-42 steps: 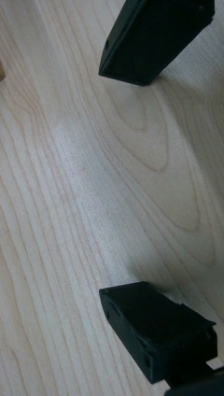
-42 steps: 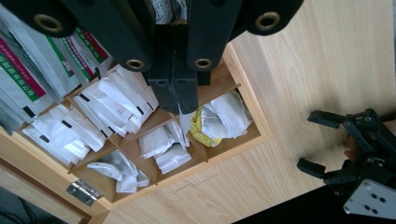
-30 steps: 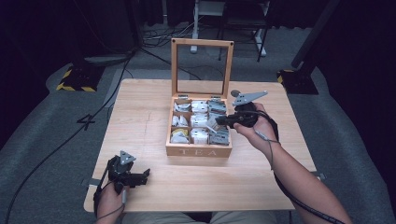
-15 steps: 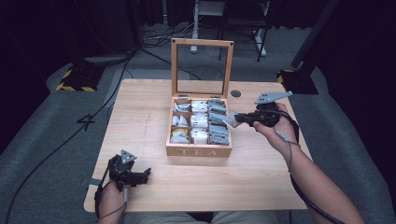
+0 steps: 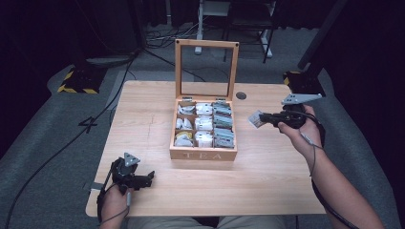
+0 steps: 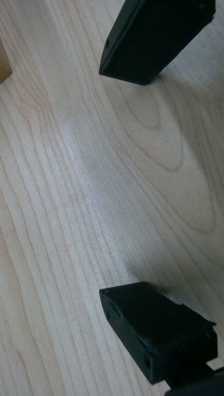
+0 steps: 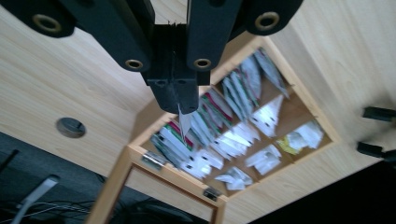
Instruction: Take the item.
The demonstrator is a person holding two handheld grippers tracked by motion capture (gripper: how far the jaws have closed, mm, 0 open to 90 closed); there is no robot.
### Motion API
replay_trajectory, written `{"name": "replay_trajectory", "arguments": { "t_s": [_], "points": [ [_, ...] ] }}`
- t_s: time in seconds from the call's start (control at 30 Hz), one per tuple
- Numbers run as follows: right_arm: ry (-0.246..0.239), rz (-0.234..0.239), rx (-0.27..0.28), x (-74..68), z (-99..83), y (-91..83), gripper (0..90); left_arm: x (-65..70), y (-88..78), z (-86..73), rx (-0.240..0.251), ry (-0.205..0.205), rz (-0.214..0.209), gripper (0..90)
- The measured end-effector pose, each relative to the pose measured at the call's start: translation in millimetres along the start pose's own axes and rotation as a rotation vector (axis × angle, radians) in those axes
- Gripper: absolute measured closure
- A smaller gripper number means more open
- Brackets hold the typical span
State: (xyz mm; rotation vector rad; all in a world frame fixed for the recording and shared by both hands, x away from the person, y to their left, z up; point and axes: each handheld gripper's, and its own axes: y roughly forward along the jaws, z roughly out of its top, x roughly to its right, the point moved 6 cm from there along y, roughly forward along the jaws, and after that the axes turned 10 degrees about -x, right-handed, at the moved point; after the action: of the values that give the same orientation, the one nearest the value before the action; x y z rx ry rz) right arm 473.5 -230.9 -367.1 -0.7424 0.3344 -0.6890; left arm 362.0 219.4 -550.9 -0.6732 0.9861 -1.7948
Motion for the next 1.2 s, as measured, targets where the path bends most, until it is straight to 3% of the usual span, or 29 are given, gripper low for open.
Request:
{"name": "replay_trajectory", "arguments": {
  "t_s": [0.3, 0.63, 1.03, 1.2],
  "points": [
    [0.049, -0.006, -0.006, 29.7, -20.3, 5.0, 90.0, 0.1, 0.0, 0.0, 0.000, 0.000, 0.000, 0.0],
    [0.134, -0.071, -0.045, 67.5, -53.2, 19.9, 90.0, 0.1, 0.0, 0.0, 0.000, 0.000, 0.000, 0.0],
    [0.169, -0.064, -0.066, 80.7, -78.8, 36.1, 90.0, 0.1, 0.0, 0.0, 0.000, 0.000, 0.000, 0.0],
    [0.205, -0.064, -0.090, 84.0, -93.0, 43.3, 90.0, 0.1, 0.0, 0.0, 0.000, 0.000, 0.000, 0.0]
  ]
}}
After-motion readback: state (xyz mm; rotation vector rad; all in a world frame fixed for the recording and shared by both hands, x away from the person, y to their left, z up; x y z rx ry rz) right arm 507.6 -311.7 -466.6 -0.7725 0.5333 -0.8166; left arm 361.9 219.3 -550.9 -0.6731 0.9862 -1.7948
